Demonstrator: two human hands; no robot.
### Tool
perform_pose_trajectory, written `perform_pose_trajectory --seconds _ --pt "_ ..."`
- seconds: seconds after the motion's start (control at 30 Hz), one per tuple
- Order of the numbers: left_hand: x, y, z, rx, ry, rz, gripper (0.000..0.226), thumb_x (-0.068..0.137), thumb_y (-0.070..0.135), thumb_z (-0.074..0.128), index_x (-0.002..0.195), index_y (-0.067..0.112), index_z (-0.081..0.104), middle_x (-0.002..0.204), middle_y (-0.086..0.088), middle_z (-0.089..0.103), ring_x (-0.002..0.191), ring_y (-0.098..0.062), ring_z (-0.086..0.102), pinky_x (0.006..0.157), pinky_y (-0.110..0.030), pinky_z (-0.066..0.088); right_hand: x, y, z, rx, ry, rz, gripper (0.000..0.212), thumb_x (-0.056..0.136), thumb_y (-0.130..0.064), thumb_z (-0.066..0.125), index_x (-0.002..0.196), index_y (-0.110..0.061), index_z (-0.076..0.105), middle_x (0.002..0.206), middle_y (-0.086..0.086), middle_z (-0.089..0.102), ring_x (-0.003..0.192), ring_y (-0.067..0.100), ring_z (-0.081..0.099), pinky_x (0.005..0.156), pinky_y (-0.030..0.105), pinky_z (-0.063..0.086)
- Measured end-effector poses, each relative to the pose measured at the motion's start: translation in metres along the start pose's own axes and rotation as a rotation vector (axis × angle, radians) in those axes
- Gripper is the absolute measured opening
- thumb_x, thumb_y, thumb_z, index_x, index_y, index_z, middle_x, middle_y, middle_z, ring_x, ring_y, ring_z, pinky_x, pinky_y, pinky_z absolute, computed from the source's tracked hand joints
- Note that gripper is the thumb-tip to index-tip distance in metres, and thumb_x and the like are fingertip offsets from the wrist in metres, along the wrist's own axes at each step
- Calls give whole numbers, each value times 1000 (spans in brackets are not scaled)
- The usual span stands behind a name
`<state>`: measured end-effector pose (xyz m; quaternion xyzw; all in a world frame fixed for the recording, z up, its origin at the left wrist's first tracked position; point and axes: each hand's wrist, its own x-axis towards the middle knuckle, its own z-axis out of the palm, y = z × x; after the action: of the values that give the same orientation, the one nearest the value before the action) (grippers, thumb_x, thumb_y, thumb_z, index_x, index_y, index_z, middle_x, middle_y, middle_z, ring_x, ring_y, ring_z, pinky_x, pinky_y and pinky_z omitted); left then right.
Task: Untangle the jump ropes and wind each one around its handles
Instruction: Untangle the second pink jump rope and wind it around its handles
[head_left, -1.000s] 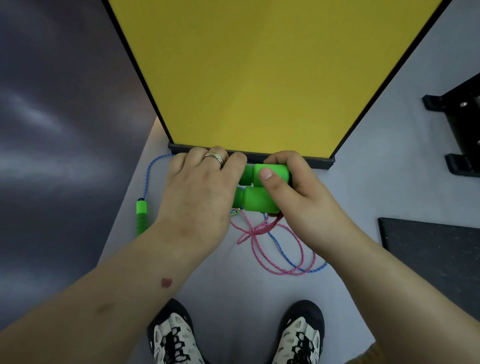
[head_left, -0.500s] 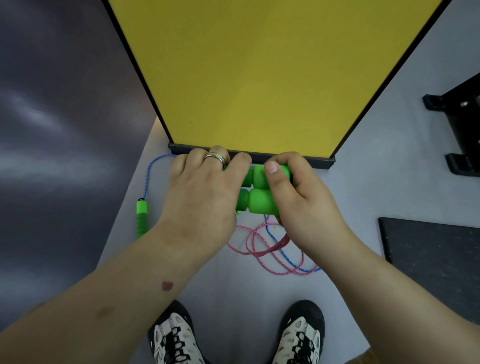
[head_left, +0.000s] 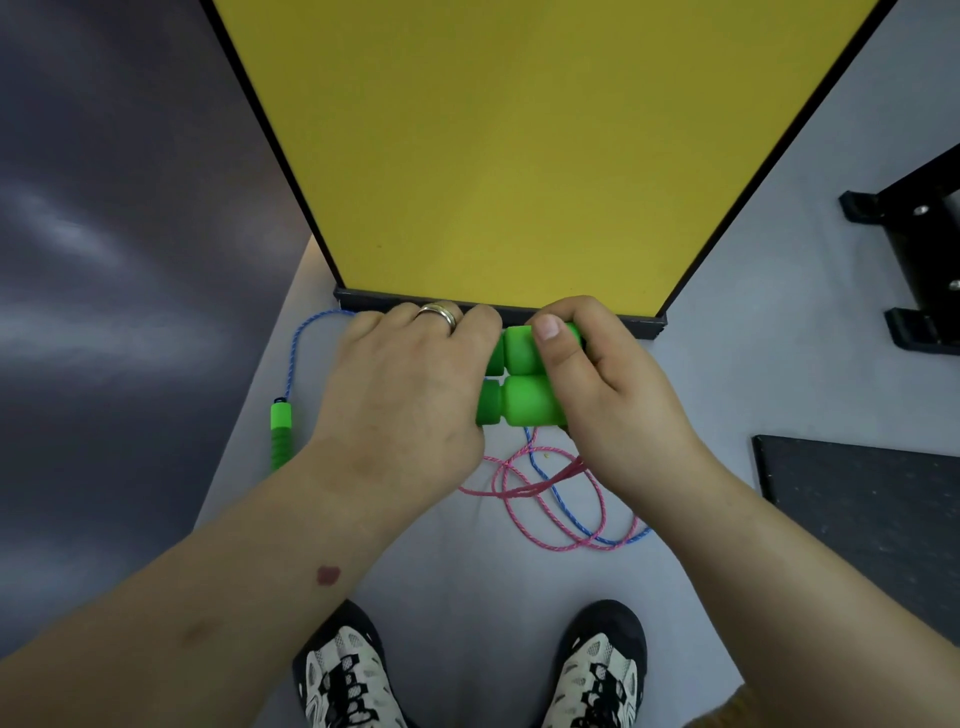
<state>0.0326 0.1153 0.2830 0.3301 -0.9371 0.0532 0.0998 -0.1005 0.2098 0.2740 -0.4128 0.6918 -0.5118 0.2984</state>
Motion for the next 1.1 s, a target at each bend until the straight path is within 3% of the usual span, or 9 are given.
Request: perform_pose_trajectory --seconds 0.1,0.2,0.3,0.43,0.57,0.7,0.83,1.0,1.1 --pt "2 -7 0 10 -6 -6 41 59 17 74 91 24 49 74 6 44 70 -31 52 64 -34 20 7 6 -6 127 -96 53 13 98 -37 52 110 -35 58 81 -8 54 70 10 51 61 31 44" --pt "3 -17 -4 14 1 -33 30 65 22 54 95 24 53 77 1 54 73 -33 55 64 -34 20 19 19 -24 282 -297 199 45 75 -17 50 115 -34 61 89 9 60 72 16 55 63 29 46" --pt "4 -22 -11 6 19 -30 41 63 30 29 94 24 54 76 1 52 72 -33 54 63 -34 19 19 23 -36 -4 -380 149 33 79 -5 49 105 -17 65 85 6 67 77 16 58 74 39 48" --pt "4 -17 -13 1 -64 -39 37 63 20 67 97 27 54 77 4 52 76 -32 55 66 -35 20 17 24 -26 -203 -202 20 24 98 -22 42 104 -23 64 93 5 70 84 23 63 79 49 54" --pt "4 -14 -16 -18 -74 -38 37 63 22 68 97 28 53 77 5 53 77 -32 56 64 -34 22 13 24 -3 -328 -201 -7 29 95 0 48 94 -25 62 82 -20 60 74 -20 58 71 1 42" --pt "5 -21 -18 8 -52 -95 38 61 26 43 98 25 52 77 3 46 79 -35 57 63 -35 20 7 26 25 -657 -320 -69 32 102 -29 30 86 -15 55 75 8 60 72 33 55 66 40 49" --pt "7 -27 -15 9 -53 -122 63 55 42 23 103 23 57 78 2 40 81 -34 55 66 -36 15 -3 -8 14 -903 -371 -29 34 103 -37 39 79 -15 30 69 1 37 61 25 40 56 35 28" --pt "7 -28 -11 20 -75 -148 53 59 33 35 106 22 58 81 0 47 77 -29 43 68 -36 15 0 -44 -6 -983 -391 -64 35 103 -41 39 75 -19 33 71 -1 43 60 14 39 53 35 27" --pt "6 -27 -13 6 -22 -147 58 58 37 25 104 17 53 85 -3 50 81 -34 49 71 -36 15 8 -39 -19 -909 -444 118 24 97 -41 47 85 -20 47 78 -2 55 67 13 51 54 32 34"
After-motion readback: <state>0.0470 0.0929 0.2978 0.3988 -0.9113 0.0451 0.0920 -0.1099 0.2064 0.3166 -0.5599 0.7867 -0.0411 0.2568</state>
